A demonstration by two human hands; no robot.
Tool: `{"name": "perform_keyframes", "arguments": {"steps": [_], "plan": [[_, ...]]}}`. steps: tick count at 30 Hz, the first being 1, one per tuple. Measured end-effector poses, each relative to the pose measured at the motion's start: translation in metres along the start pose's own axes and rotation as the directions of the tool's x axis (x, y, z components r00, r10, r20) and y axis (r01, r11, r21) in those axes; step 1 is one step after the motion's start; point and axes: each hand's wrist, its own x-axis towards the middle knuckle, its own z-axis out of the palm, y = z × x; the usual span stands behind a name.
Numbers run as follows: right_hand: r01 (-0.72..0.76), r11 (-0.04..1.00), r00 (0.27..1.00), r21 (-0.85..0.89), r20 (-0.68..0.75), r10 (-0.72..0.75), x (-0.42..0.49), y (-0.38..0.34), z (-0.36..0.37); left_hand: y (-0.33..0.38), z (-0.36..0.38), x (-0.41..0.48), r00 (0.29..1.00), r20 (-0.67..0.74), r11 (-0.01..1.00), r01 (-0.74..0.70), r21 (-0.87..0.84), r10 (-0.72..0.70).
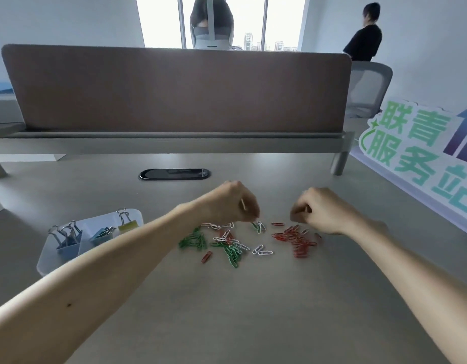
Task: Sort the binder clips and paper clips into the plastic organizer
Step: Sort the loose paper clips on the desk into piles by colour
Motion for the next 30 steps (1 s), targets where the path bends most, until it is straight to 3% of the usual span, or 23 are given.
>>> {"name": "perform_keyframes", "arguments": {"steps": [2, 5, 10, 22, 30], "plan": [[0.041, 0.994, 0.998, 0.097, -0.054, -0.036, 0.010, -0.026, 0.011, -0.022, -0.015, -0.018, 0.999, 0.018, 0.995, 0.044, 0.094, -0.046], [0.072, 0.987, 0.997, 0.146, -0.013, -0.071, 0.029, -0.066, 0.038, -0.040, -0.016, -0.038, 0.984, 0.112, 0.971, 0.113, 0.211, -0.138], [0.029, 0.993, 0.995, 0.115, 0.090, -0.040, 0.046, -0.089, 0.060, -0.049, -0.005, -0.046, 0.992, 0.043, 0.977, 0.109, 0.184, -0.119], [0.015, 1.000, 0.992, 0.026, 0.121, -0.018, 0.053, -0.093, 0.067, -0.053, -0.002, -0.037, 0.988, 0.050, 0.951, 0.124, 0.283, -0.144], [0.054, 0.998, 0.985, 0.014, 0.165, -0.055, 0.052, -0.087, 0.060, -0.050, -0.015, -0.047, 0.989, -0.018, 0.981, 0.151, 0.124, -0.149]]}}
